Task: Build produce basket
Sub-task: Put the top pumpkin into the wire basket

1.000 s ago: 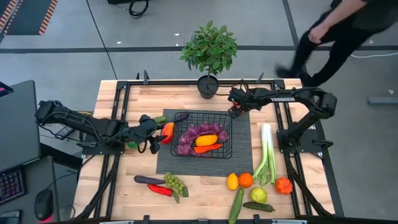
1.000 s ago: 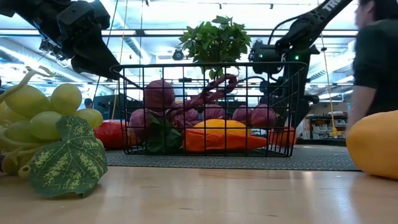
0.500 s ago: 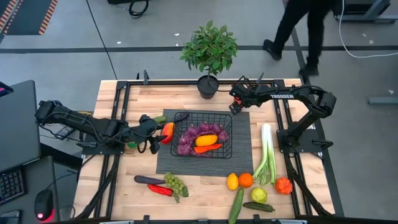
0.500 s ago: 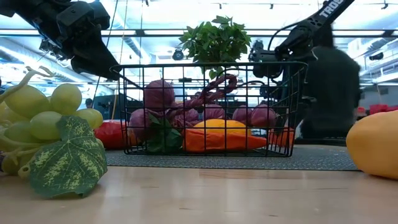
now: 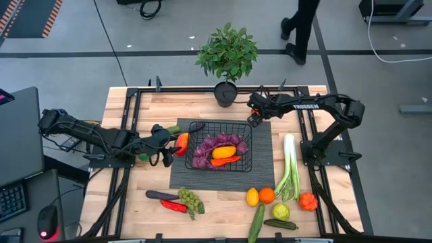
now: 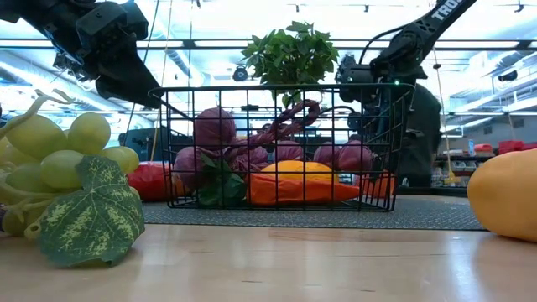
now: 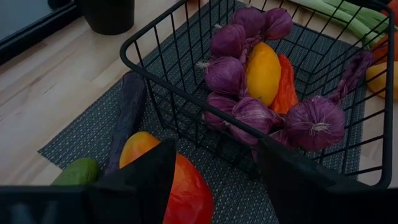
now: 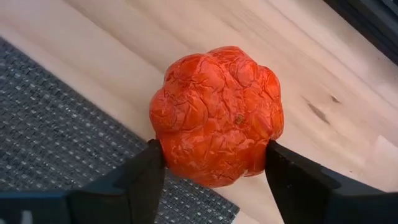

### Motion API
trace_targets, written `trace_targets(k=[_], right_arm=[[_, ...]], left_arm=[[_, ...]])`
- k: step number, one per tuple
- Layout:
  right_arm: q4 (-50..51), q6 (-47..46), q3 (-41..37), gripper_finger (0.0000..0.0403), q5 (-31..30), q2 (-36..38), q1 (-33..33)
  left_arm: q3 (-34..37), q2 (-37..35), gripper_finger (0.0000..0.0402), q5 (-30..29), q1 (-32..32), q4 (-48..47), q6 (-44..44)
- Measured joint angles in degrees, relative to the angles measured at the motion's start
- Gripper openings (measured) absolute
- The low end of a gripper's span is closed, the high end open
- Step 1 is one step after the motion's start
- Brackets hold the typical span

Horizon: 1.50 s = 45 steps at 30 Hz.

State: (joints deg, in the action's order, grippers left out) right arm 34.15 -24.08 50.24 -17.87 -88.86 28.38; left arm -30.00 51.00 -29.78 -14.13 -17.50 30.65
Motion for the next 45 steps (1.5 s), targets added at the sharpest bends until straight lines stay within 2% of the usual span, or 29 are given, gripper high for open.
trace_targets(k=[6,15,21,26,30,34,36,42,45], right_arm=[[4.0,-2.4,0.0,0.0254,1.0,2.7,-2.5],[8.5,-10.6,0.0,0.0253,1.1,18.1,-8.5],[8.0,-15.1,0.0,0.0253,-0.6,27.5,-16.8],[5.4,-17.1,0.0,0.0253,-4.2,31.5,-25.7],[-2.0,-16.0,0.0,0.0253,-7.0,31.7,-32.6],[-10.5,-12.5,0.0,0.0253,-12.4,28.6,-38.1],[-14.9,-10.6,0.0,0.0253,-14.1,26.1,-39.7],[-27.8,-5.7,0.0,0.0254,-14.2,18.1,-42.0],[-30.8,-3.8,0.0,0.0254,-14.3,14.6,-42.8]], left_arm=[[0.0,0.0,0.0231,0.0,0.0,0.0,0.0],[0.0,0.0,0.0231,0.0,0.0,0.0,-0.2],[0.0,0.0,0.0231,-0.4,0.0,0.1,-0.3],[0.0,0.0,0.0231,-2.4,0.0,0.1,0.6],[0.0,0.1,0.0231,-2.7,0.0,0.1,2.1],[0.3,1.0,0.0231,-2.9,-0.1,0.1,2.9],[0.4,1.9,0.0231,-3.1,-0.4,-0.3,3.1],[0.4,4.3,0.0231,-3.6,-0.5,0.1,0.3],[0.5,4.2,0.0231,-3.7,-0.4,0.4,-0.9]])
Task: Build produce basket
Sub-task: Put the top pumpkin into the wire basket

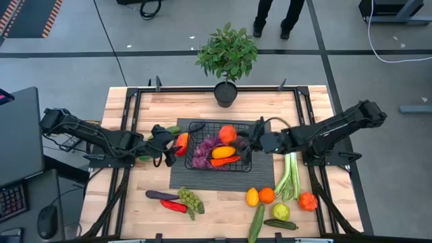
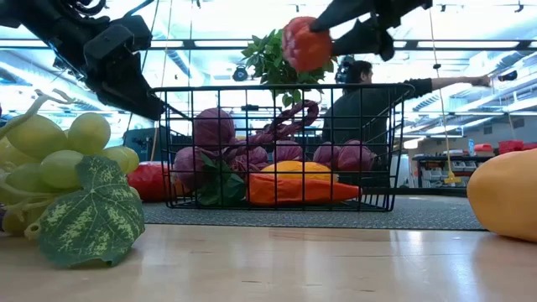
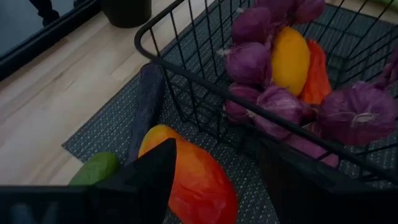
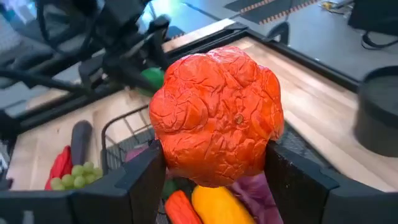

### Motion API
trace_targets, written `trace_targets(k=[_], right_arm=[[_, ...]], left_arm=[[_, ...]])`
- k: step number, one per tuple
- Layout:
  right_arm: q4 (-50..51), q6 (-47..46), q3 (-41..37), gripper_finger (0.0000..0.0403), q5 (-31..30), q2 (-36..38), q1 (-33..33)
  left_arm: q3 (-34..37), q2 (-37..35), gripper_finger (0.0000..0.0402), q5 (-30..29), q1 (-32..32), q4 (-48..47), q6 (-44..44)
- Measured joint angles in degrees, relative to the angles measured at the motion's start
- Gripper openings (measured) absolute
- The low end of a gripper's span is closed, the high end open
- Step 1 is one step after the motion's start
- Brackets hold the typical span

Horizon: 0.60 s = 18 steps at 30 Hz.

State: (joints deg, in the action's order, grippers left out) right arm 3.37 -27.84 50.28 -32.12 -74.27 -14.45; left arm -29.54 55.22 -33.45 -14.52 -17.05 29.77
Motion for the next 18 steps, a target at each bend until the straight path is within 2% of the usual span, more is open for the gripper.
trace_targets(k=[5,10,18], right_arm=[[-1.0,0.2,0.0,0.0255,-0.7,-4.3,-0.1],[-1.1,0.4,0.0,0.0266,-0.9,-5.2,0.1],[-0.8,1.5,0.0,0.0312,-0.9,-5.3,0.1]], left_arm=[[0.0,-0.6,0.0231,0.0,0.0,2.8,-0.5],[0.0,-0.6,0.0231,0.0,0.0,3.4,-0.4],[0.0,-0.4,0.0231,0.0,-0.1,3.5,1.1]])
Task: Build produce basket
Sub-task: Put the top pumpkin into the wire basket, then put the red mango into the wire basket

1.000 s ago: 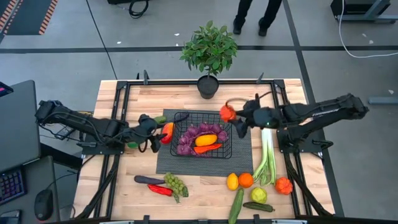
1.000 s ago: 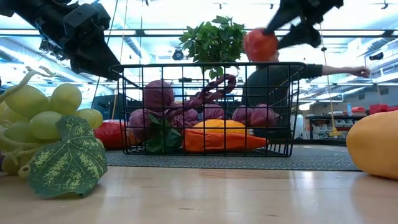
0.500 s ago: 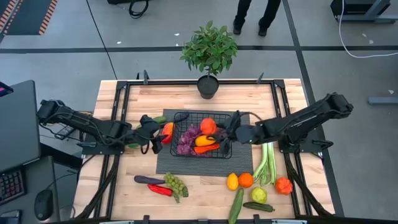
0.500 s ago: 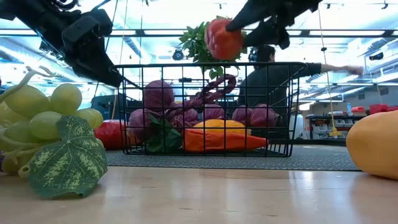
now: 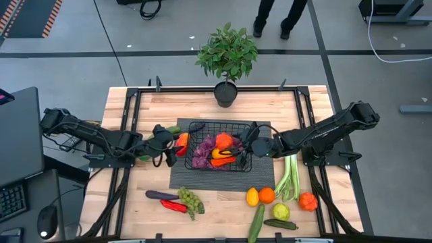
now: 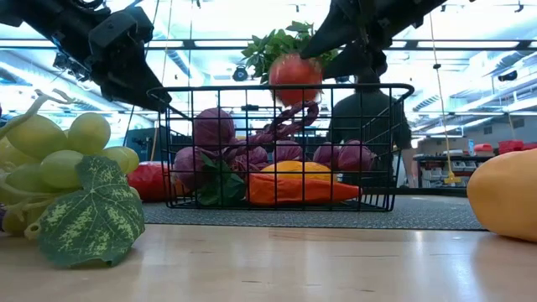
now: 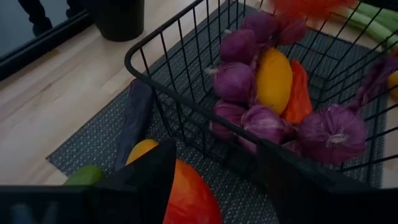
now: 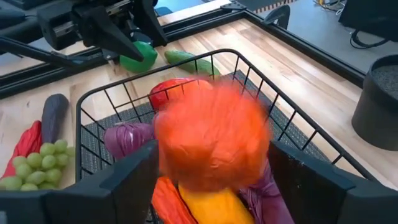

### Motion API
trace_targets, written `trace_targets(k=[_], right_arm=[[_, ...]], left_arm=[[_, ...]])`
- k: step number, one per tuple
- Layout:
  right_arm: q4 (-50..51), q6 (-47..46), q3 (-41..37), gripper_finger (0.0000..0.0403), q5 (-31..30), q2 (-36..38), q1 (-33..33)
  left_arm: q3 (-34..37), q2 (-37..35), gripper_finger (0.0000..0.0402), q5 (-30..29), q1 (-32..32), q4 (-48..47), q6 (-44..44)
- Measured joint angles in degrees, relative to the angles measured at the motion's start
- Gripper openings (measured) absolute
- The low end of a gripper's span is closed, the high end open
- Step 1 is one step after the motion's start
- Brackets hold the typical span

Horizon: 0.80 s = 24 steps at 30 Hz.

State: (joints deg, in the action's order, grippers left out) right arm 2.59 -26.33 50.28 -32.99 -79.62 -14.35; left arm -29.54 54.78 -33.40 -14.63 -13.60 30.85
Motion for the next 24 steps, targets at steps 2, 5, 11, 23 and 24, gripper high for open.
trace_targets(k=[2,5,11,23,24], right_arm=[[0.0,-0.4,0.0,0.0325,0.0,0.0,0.0],[0.0,-0.4,0.0,0.0344,0.0,0.0,-0.7],[0.0,1.0,0.0,0.0368,0.0,0.0,-1.0],[-3.1,2.3,0.0,0.0359,2.8,0.0,-1.3],[-3.2,2.3,0.0,0.0358,2.8,0.0,-1.4]], left_arm=[[0.0,0.0,0.0231,0.0,0.0,-0.3,0.6],[0.0,0.0,0.0231,0.0,0.0,-0.9,1.1],[0.0,0.0,0.0231,1.6,0.0,-4.2,1.1],[0.0,0.0,0.0231,4.6,0.0,-2.8,-5.5],[0.0,0.0,0.0231,3.4,0.0,-3.4,-4.5]])
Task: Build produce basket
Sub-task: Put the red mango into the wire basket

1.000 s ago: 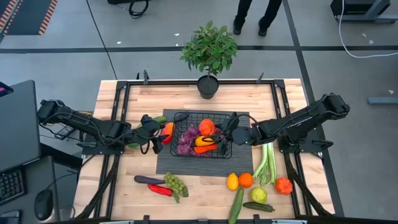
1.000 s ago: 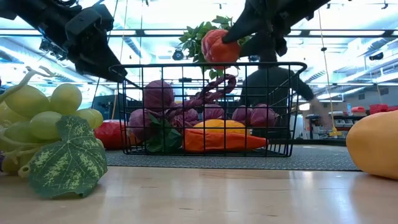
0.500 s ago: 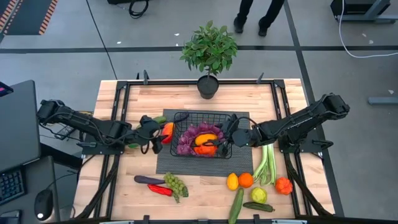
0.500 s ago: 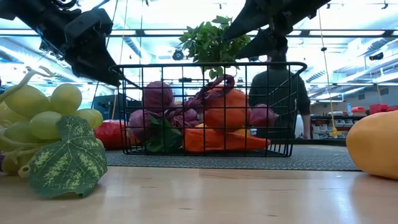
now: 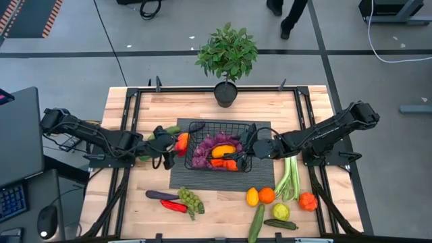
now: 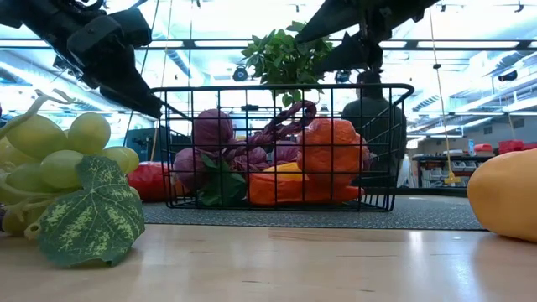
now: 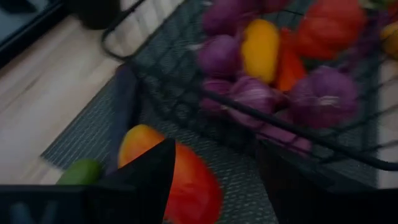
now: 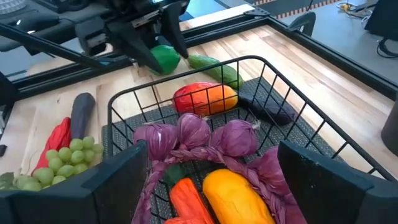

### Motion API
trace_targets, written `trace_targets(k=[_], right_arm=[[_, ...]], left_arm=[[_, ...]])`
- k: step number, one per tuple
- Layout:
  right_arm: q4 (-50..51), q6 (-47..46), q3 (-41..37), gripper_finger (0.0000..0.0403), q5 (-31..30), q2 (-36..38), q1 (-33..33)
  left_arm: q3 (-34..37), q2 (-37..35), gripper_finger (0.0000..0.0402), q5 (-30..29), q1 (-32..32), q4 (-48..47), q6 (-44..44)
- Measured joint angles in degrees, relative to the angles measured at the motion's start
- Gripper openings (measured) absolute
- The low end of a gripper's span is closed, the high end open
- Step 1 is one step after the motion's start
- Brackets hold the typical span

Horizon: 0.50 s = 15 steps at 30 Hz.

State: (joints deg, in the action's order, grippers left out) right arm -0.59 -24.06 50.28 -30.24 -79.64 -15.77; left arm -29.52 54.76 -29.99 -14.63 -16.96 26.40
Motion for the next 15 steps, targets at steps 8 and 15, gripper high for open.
trace_targets(k=[8,15], right_arm=[[-1.1,-0.2,0.0,0.0356,-0.2,0.0,-0.2],[-1.1,-0.4,0.0,0.0353,-0.2,0.0,-0.4]], left_arm=[[0.0,0.0,0.0231,0.2,2.8,-9.4,14.9],[0.0,0.0,0.0253,1.6,3.1,-15.0,17.5]])
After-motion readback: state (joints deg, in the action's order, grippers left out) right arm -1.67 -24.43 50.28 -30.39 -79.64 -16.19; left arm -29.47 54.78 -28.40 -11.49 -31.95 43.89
